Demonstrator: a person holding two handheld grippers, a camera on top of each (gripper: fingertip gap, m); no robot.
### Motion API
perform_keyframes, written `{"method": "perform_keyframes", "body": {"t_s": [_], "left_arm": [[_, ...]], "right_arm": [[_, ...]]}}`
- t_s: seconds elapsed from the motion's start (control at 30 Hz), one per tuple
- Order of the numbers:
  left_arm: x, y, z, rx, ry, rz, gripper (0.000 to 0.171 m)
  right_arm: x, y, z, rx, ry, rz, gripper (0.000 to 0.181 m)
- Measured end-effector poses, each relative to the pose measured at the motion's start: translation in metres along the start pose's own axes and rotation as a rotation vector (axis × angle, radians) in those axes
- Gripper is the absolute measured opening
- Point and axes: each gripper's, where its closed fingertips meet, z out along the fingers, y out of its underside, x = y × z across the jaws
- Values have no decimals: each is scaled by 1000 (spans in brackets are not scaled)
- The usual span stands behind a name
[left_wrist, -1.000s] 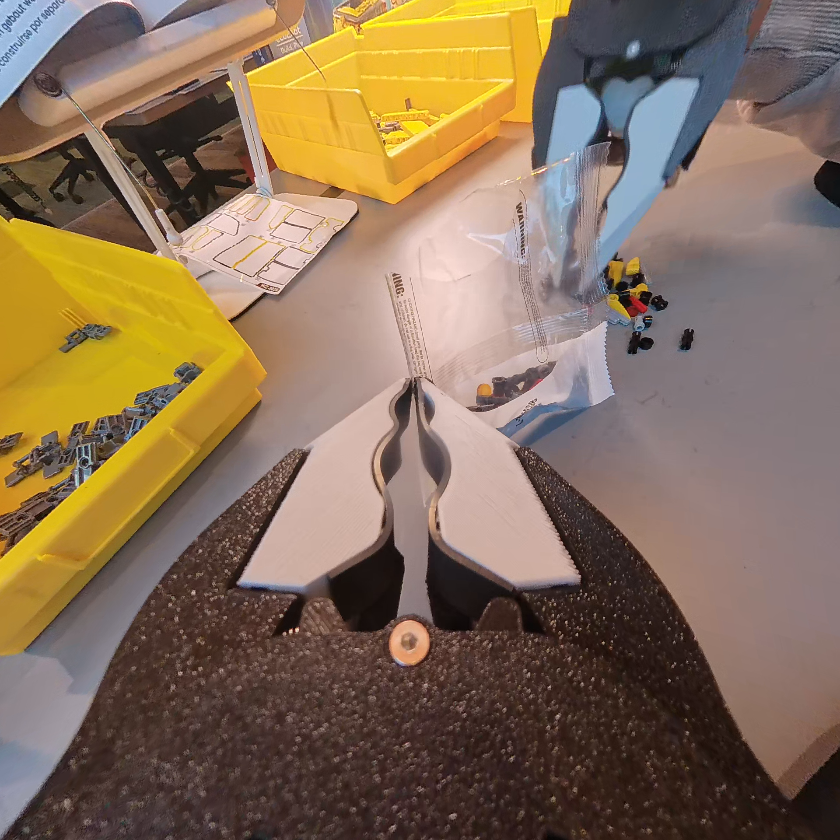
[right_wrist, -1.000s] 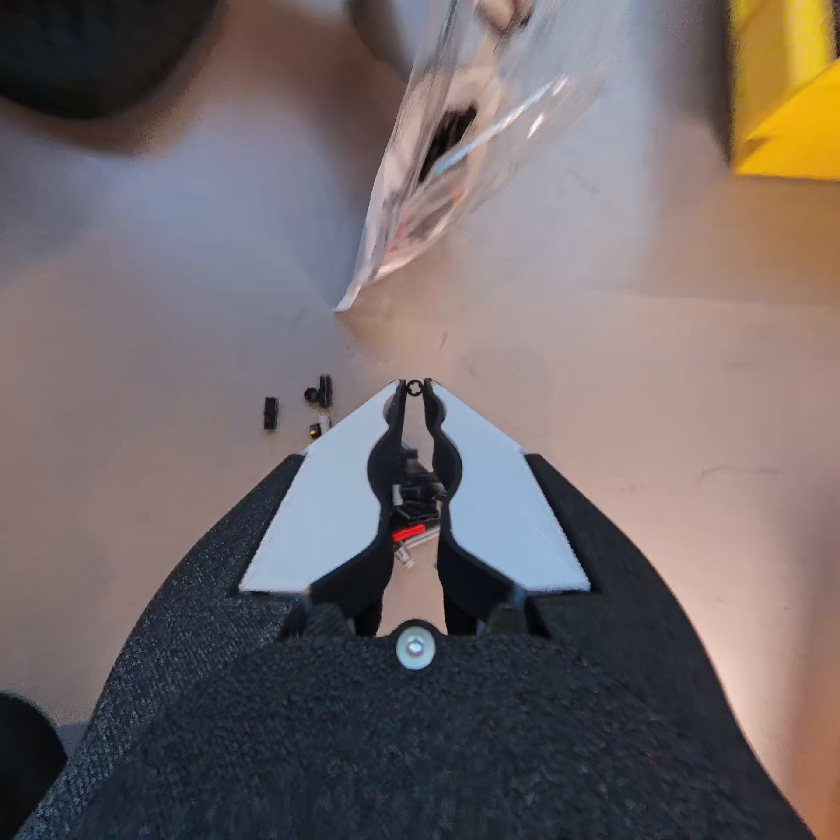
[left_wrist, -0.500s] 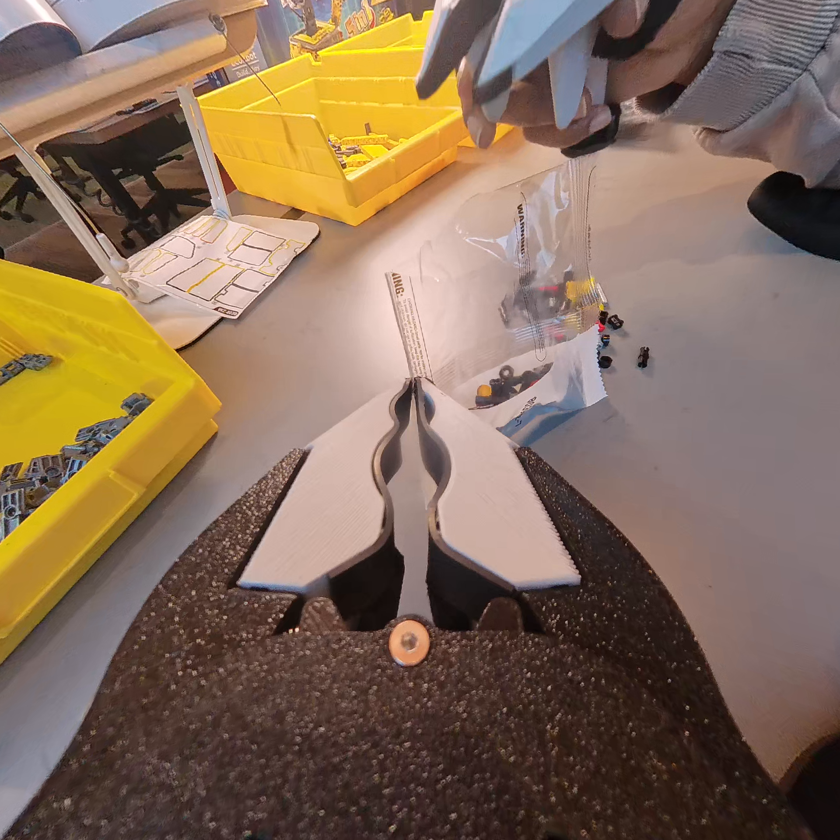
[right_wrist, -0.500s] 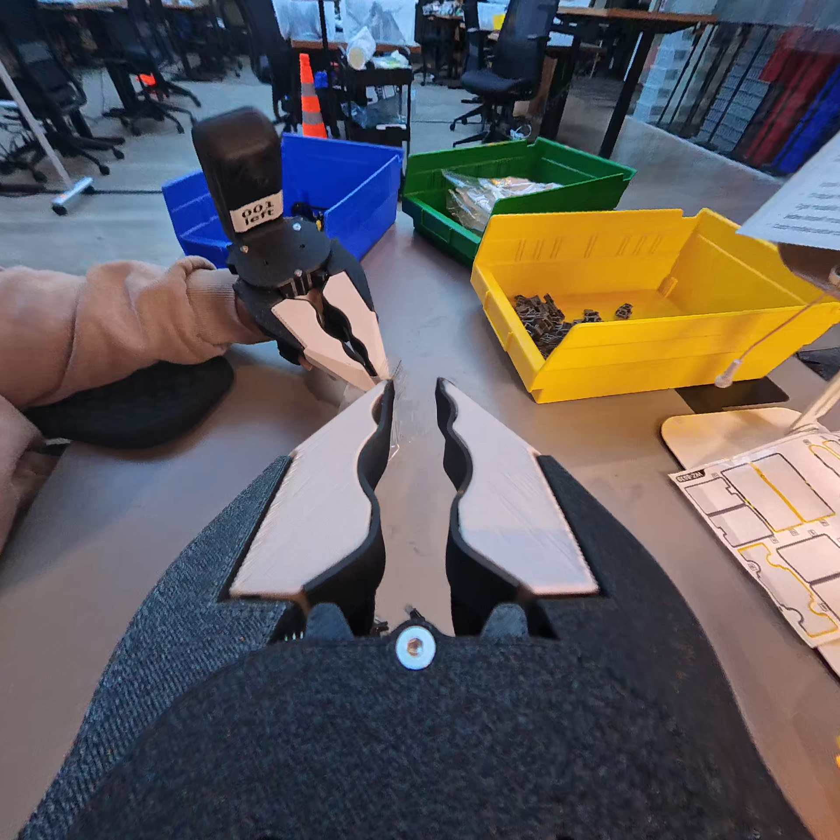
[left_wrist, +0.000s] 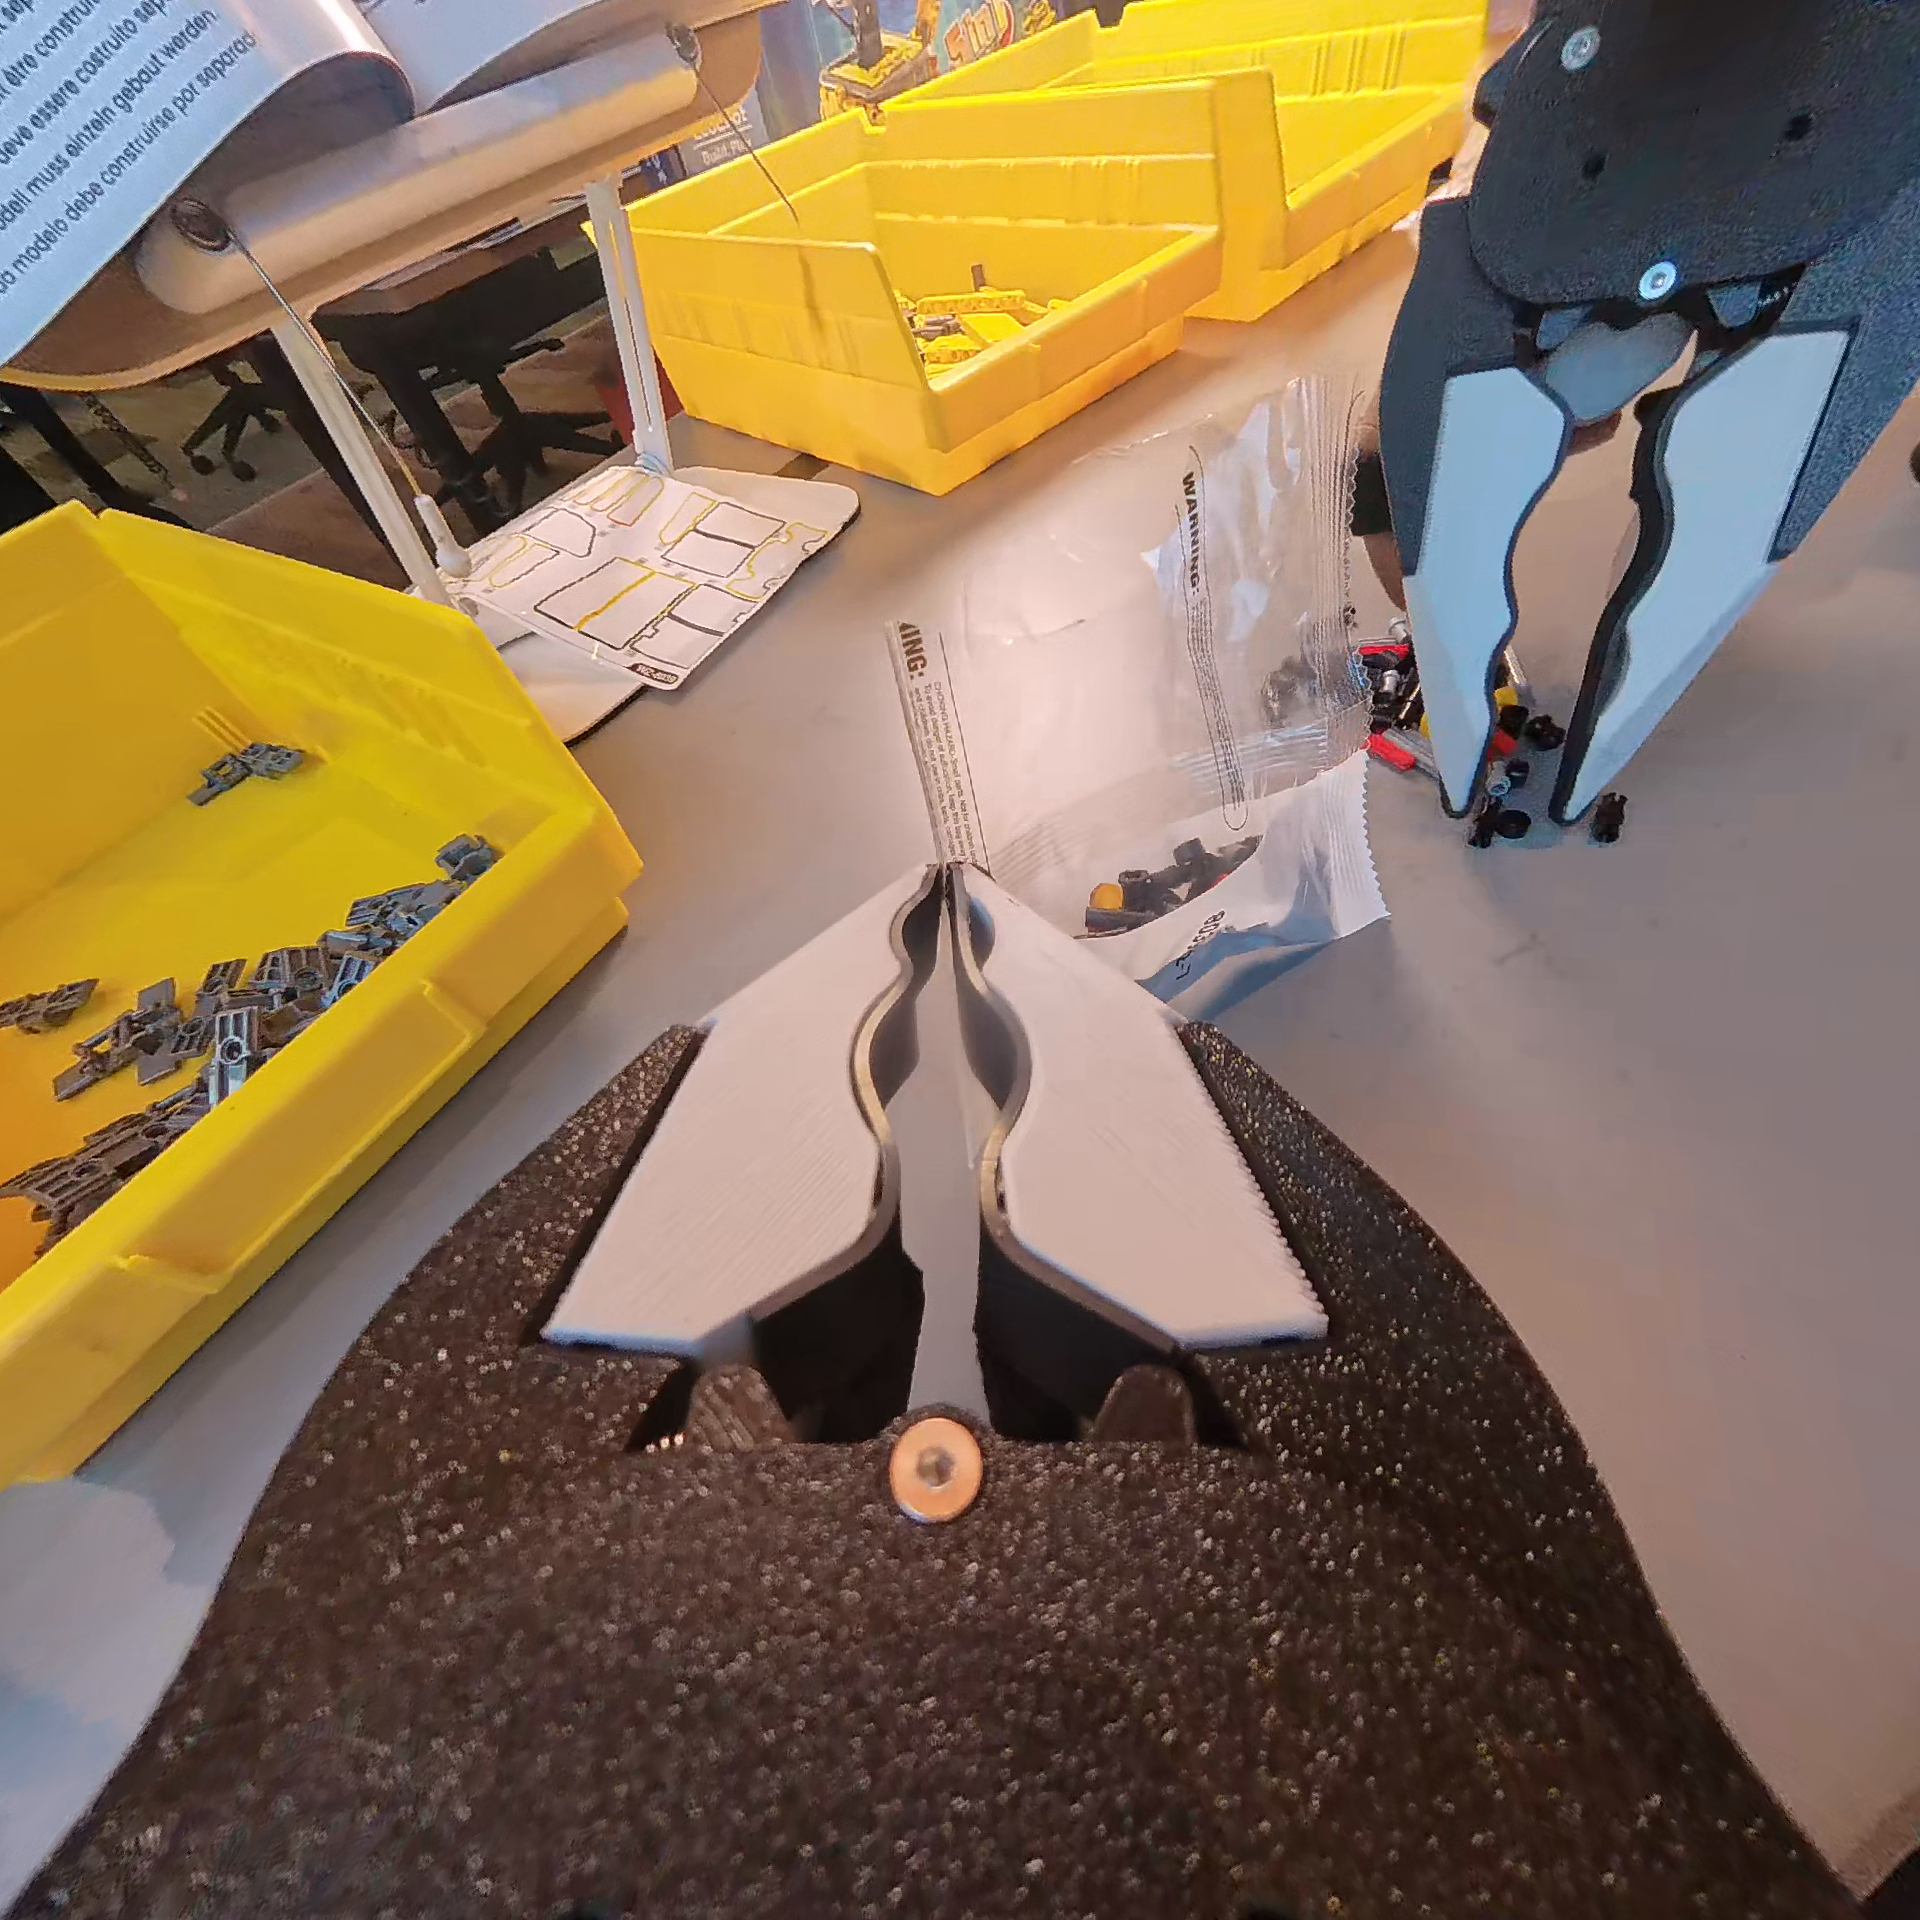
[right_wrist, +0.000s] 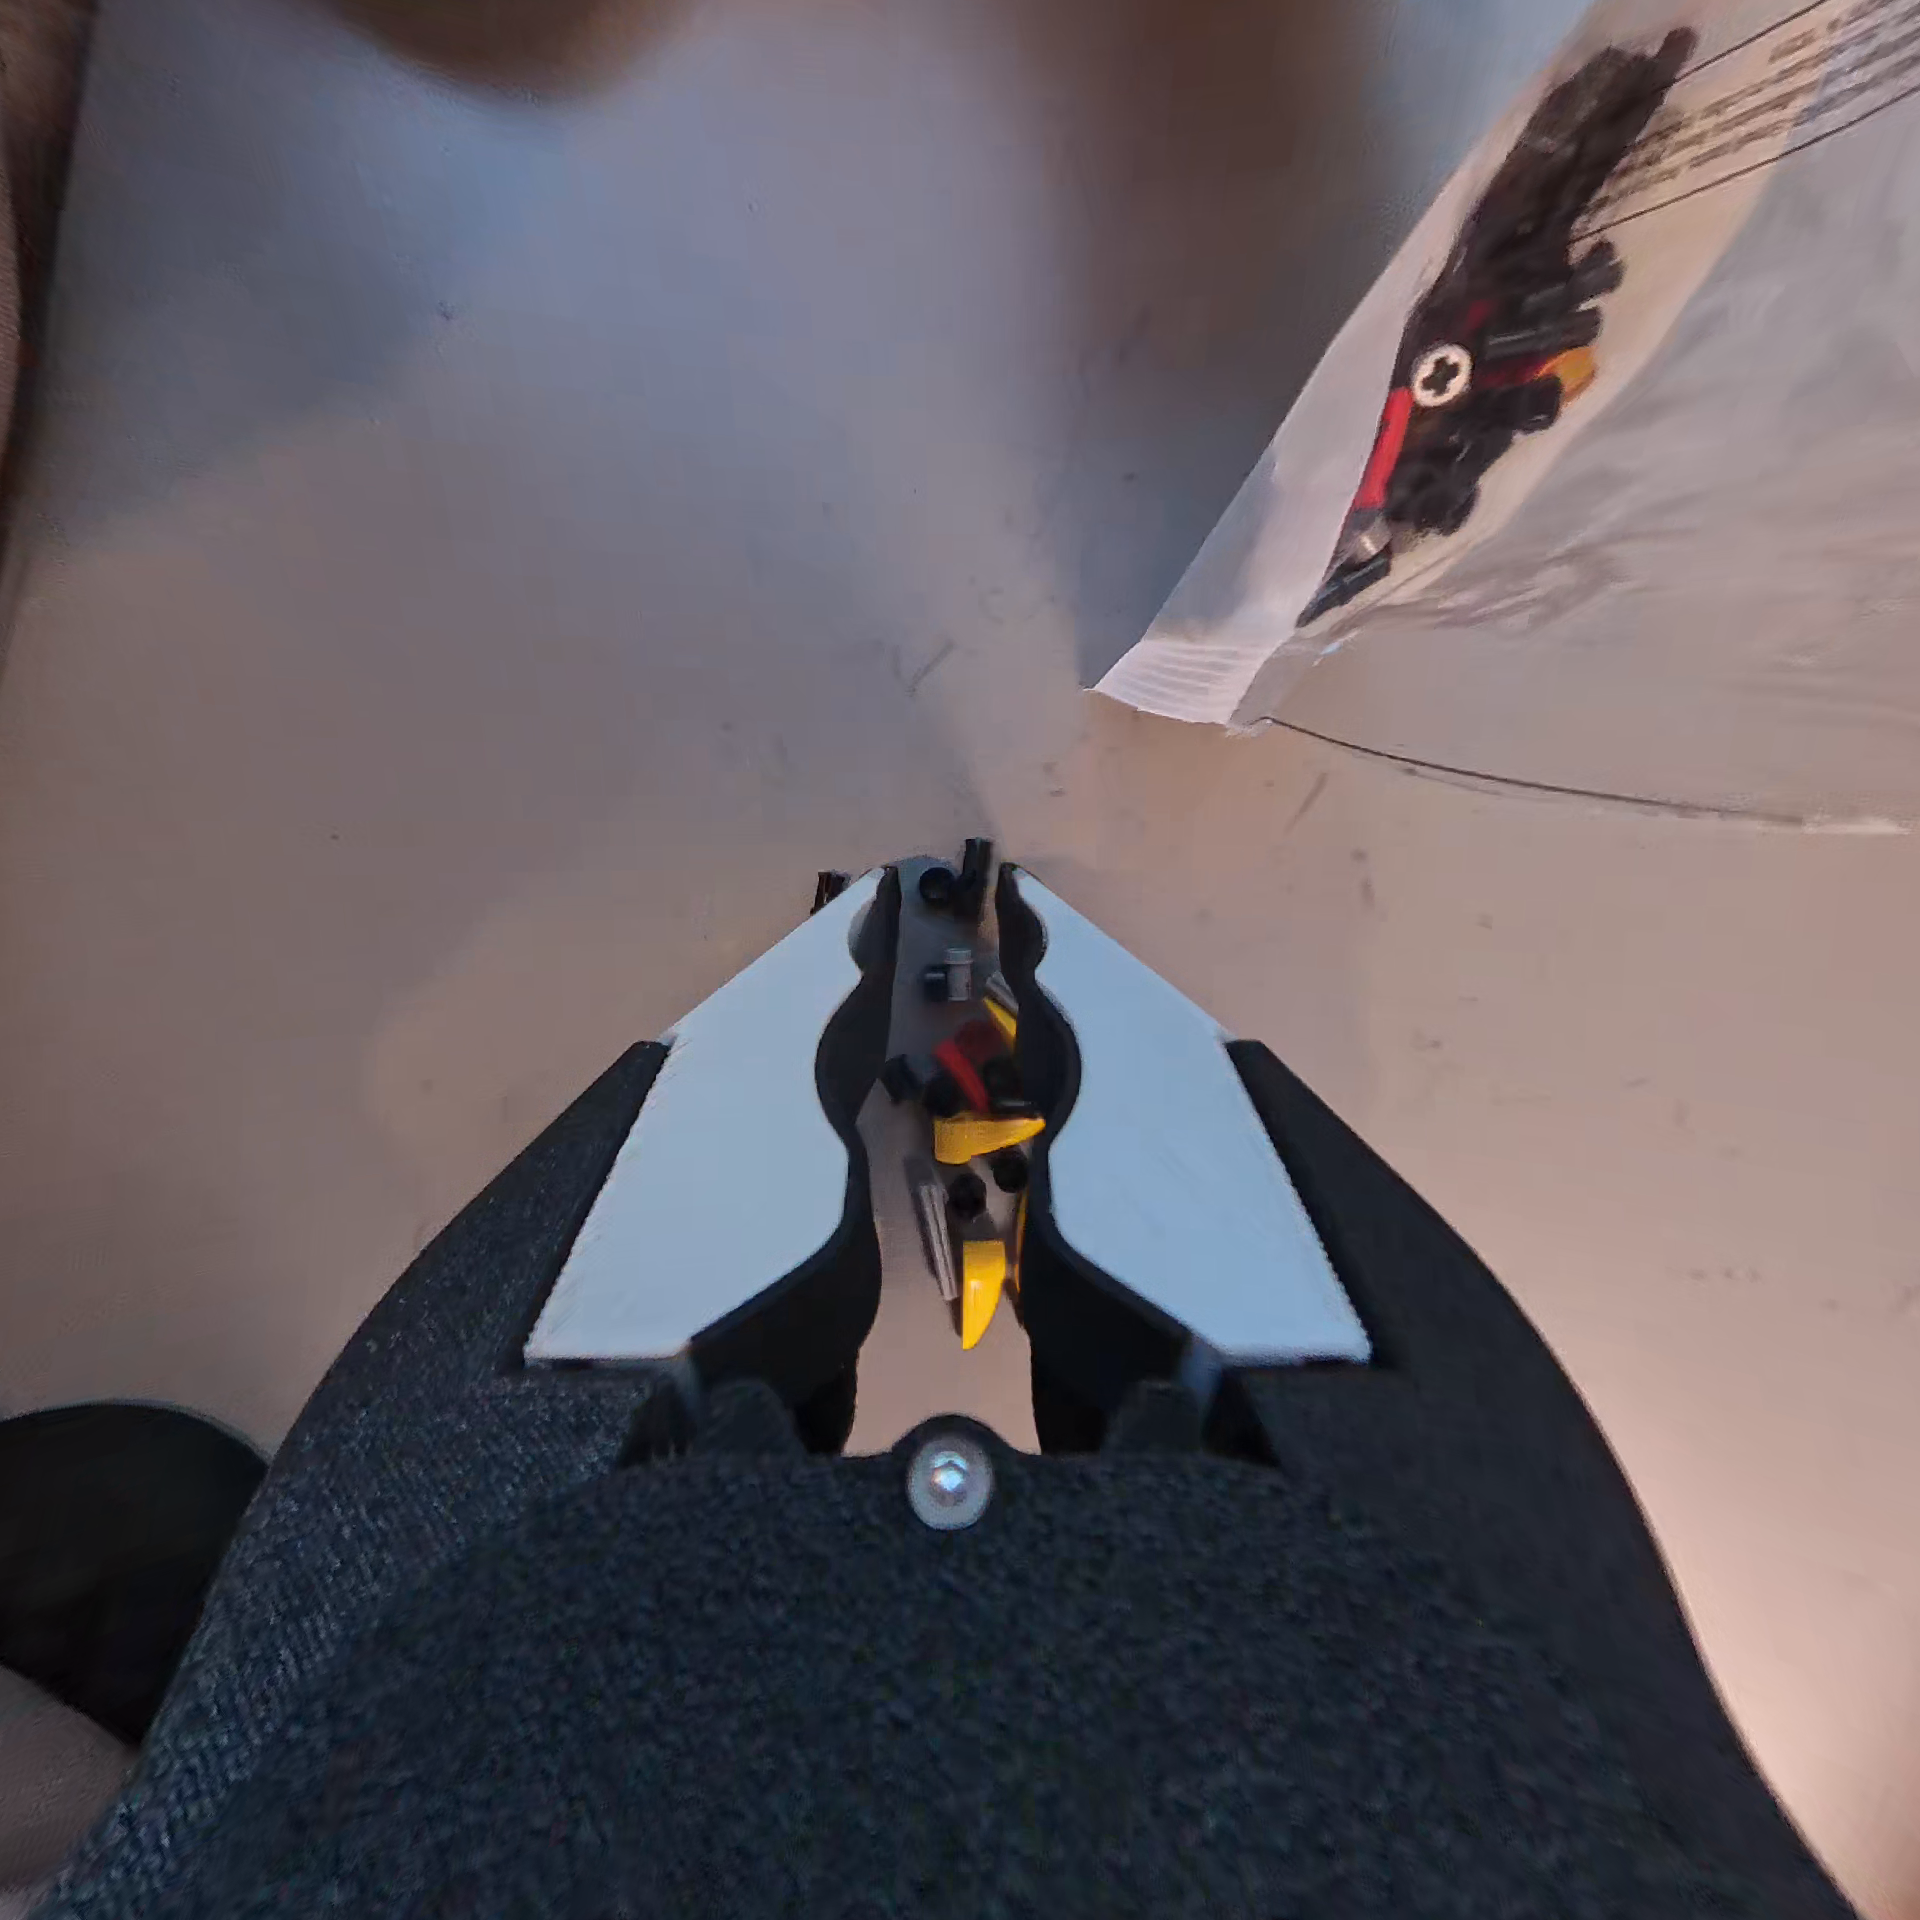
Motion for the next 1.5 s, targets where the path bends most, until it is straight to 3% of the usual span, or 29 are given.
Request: {"method": "perform_keyframes", "body": {"t_s": [0.4, 0.43, 0.67, 0.97, 1.17, 1.4, 1.5], "left_arm": [[0, -1, 0, 4, 0, 1, 0], [0, -1, 0, 4, 0, 1, 0], [1, 0, 1, -2, 6, 2, 0], [1, 2, 5, -4, 15, -14, 0], [0, -2, 1, 11, 8, -8, 0], [1, -2, 1, 11, 7, -3, 0], [1, -2, 1, 9, 7, -3, 0]], "right_arm": [[5, 1, 1, 0, 28, 1, 9], [6, -2, -3, 22, 38, -6, 0], [16, -26, -53, 216, 121, -8, 0], [-7, -74, -18, 250, 121, -141, 16], [-18, -96, -13, 305, 124, -172, 17], [-21, -52, -10, 130, 24, -109, 17], [-6, -25, 0, 26, 64, -64, 17]]}}
